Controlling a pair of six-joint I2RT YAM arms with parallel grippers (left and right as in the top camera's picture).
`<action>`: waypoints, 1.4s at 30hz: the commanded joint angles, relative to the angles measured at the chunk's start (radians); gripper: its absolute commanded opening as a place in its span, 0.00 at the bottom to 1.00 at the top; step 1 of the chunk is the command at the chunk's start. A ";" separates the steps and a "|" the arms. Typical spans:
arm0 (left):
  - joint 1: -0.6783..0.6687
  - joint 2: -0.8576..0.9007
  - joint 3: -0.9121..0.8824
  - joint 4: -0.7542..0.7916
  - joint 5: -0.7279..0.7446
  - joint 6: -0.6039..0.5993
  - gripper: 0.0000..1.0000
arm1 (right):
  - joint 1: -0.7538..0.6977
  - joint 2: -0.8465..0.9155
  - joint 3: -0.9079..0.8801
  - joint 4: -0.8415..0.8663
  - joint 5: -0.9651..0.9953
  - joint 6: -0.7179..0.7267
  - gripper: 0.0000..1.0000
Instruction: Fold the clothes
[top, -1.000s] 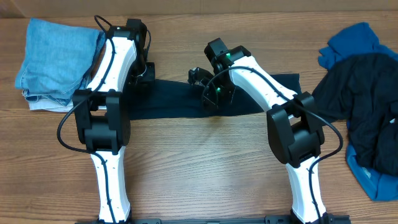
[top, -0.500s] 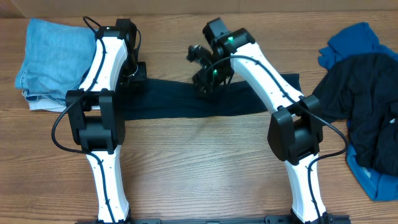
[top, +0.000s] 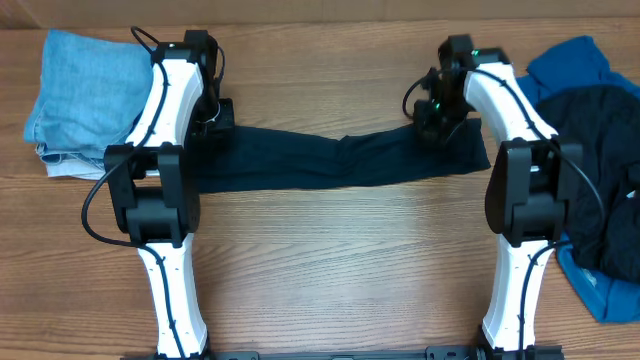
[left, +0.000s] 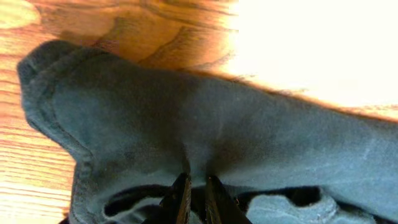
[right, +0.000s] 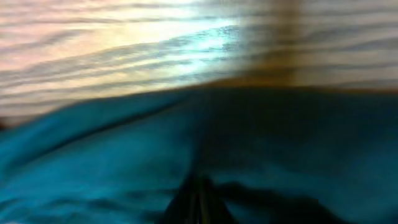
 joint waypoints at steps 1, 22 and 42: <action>0.007 -0.024 -0.005 0.010 -0.045 -0.018 0.13 | 0.002 -0.009 -0.107 0.066 0.030 0.008 0.04; 0.051 -0.024 -0.183 0.231 -0.143 0.015 0.04 | -0.095 -0.009 -0.142 0.152 0.196 0.029 0.14; 0.024 -0.024 0.386 -0.158 0.134 -0.019 0.21 | -0.076 -0.009 0.132 0.029 0.165 0.026 0.47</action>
